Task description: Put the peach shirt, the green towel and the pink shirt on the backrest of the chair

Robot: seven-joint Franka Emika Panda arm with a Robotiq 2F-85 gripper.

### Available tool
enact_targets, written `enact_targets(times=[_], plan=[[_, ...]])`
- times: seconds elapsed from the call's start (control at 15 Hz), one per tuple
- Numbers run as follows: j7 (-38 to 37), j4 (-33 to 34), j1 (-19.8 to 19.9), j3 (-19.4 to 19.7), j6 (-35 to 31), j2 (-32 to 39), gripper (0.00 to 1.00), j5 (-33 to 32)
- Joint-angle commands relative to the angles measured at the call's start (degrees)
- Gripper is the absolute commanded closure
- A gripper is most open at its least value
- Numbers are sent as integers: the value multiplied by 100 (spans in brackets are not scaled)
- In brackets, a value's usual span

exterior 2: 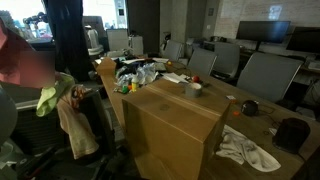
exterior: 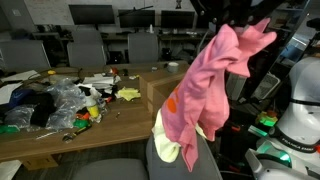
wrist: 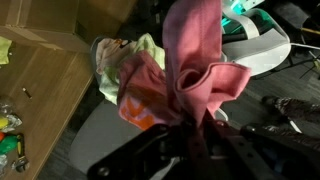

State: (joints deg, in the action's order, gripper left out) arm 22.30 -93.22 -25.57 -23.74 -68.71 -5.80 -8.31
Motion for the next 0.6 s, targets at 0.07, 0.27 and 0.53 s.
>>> enact_targets(times=[0.07,0.27,0.53], plan=[[-77,-271,138,53,-147,-64,97,-87],[-66,-604,201,107,-274,-187,97,-87],[-111,-1024,226,156,-571,-384,97,-10]])
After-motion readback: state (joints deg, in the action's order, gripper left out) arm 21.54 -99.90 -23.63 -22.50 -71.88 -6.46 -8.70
